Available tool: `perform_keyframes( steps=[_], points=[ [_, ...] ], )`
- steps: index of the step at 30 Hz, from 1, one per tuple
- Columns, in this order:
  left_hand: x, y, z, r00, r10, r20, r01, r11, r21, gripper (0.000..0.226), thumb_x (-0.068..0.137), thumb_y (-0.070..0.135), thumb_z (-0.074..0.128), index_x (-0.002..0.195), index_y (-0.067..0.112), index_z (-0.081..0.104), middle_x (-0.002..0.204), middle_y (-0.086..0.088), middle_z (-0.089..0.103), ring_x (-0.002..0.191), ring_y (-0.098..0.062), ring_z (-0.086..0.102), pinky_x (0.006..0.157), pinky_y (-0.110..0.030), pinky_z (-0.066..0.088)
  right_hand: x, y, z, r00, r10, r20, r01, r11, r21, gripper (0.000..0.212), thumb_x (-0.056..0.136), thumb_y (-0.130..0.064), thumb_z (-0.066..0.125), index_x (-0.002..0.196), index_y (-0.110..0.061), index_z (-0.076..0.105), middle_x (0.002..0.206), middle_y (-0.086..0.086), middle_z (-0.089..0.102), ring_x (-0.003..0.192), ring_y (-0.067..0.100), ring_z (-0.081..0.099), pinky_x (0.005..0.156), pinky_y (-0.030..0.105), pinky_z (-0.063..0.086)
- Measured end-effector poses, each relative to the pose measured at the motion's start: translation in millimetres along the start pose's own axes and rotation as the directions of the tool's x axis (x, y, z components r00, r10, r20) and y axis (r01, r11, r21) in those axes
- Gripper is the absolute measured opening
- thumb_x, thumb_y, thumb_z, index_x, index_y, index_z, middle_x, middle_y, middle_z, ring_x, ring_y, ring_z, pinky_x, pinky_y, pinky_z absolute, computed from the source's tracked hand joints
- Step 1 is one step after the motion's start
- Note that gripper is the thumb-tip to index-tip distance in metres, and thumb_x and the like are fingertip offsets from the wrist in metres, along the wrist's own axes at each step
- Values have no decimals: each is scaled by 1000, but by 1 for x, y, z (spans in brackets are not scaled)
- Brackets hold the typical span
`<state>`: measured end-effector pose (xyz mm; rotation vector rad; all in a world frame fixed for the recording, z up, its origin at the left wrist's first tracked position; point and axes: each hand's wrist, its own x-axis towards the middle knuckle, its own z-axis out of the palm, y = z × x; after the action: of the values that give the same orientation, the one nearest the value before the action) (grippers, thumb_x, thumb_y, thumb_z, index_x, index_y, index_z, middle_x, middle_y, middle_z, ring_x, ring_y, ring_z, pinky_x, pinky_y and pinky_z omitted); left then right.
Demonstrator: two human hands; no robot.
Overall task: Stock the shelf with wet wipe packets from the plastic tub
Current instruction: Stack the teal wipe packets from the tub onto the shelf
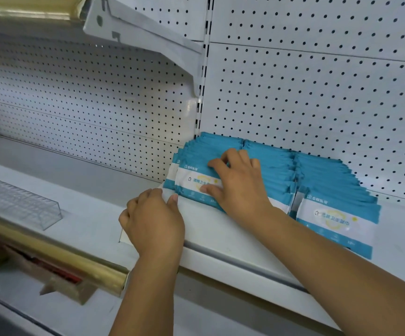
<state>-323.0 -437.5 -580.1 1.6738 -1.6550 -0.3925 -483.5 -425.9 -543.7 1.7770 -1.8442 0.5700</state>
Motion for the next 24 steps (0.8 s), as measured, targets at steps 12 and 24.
perform_keyframes(
  steps=[12,24],
  points=[
    [1,1,1,1000,-11,-28,10,1000,-9,38,103,39,48,130,15,61,130,-5,64,127,-26,47,102,-37,25,-6,11,1,984,-115,137,119,993,-21,70,85,-70,49,147,-36,46,136,-3,47,124,20,36,98,40,21],
    [-1,2,0,998,-30,-59,28,999,-40,33,103,28,49,126,9,63,124,-8,67,123,-29,49,102,-38,27,13,-8,13,986,-101,131,110,992,-56,77,82,-73,57,148,-36,43,130,1,51,122,25,40,100,45,23]
  ],
)
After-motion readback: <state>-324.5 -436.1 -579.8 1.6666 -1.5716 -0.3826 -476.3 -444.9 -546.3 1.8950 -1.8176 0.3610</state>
